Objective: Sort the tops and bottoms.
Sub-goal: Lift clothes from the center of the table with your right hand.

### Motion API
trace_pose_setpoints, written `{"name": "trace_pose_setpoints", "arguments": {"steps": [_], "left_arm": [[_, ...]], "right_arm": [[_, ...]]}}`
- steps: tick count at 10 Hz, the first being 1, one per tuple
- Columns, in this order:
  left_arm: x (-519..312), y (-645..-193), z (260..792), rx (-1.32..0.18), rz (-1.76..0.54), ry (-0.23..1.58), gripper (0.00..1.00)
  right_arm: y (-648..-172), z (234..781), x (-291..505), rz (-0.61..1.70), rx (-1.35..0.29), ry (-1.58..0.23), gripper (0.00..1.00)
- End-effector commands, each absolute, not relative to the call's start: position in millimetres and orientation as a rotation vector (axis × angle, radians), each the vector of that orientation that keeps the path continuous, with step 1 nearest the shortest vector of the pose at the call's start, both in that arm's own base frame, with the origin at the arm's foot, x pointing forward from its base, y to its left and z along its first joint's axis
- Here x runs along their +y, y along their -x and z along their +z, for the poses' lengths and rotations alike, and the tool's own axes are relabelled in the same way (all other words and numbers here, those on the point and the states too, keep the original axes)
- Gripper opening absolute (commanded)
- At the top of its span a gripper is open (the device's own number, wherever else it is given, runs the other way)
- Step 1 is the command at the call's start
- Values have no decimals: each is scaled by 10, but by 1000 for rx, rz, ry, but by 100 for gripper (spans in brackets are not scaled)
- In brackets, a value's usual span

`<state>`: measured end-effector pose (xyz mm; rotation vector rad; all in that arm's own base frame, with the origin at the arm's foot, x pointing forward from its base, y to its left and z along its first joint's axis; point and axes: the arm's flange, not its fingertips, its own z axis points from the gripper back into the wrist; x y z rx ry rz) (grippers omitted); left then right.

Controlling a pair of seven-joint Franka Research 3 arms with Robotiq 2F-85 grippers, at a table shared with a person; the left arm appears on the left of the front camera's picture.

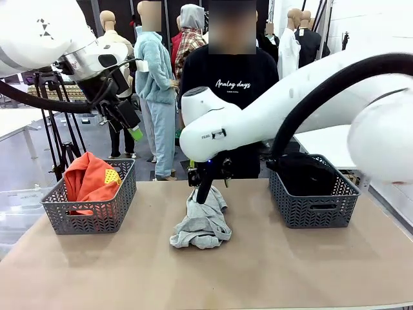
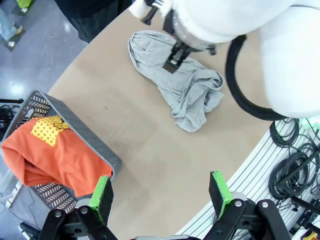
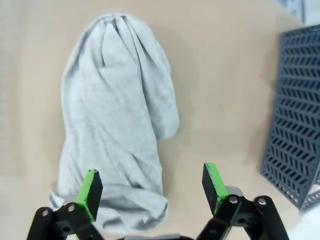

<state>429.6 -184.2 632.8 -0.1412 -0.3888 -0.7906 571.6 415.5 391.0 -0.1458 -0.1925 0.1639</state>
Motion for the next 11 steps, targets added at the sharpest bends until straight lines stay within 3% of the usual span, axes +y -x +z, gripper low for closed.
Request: {"name": "trace_pose_setpoints", "arguments": {"steps": [1,9,11], "left_arm": [[-1817,-4280,6336,-387,-788,141,100],[-1817,-4280,6336,-387,-788,141,100],[-1817,-4280,6336,-387,-788,141,100]], "right_arm": [[-5895,3848,4292,144,-264,151,100],[-5938,3613,4310,165,-211,142,100],[-5938,3534,4316,33,-230,39,100]]}}
